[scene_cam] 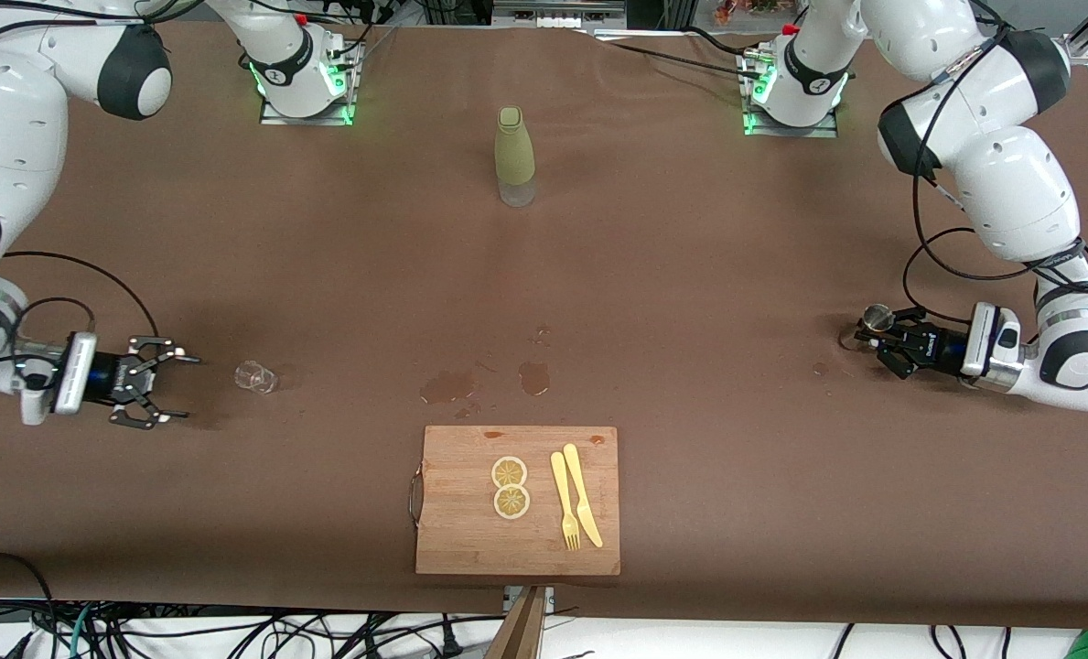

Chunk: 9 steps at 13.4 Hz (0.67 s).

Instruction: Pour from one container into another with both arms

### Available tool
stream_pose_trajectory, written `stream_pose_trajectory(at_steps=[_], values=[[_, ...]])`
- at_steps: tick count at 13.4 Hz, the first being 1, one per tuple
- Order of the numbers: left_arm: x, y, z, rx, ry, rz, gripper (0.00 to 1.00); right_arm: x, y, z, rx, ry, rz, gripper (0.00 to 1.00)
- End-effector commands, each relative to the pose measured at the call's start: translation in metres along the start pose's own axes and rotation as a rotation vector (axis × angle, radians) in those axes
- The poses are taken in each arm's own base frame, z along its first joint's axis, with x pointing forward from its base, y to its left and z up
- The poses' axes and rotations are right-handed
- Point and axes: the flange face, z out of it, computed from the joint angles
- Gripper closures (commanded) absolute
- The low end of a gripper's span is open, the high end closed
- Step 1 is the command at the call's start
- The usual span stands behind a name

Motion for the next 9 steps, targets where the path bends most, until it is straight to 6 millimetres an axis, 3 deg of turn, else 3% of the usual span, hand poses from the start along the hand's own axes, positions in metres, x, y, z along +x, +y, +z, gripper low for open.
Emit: stream_pose_trajectory(at_steps=[1,4,9], values=[[-0.006,0.008,0.007,-0.078,0.030,0.143,1.00,0.041,0.009,-0.030,0.010,-0.061,0.110,0.00],[-0.005,0.012,0.009,-0.101,0.048,0.078,1.00,0.101,0.017,-0.040,0.001,-0.118,0.281,0.00],[-0.007,0.011,0.011,-0.089,0.052,0.079,1.00,0.201,0.019,-0.034,-0.059,-0.253,0.561,0.00]])
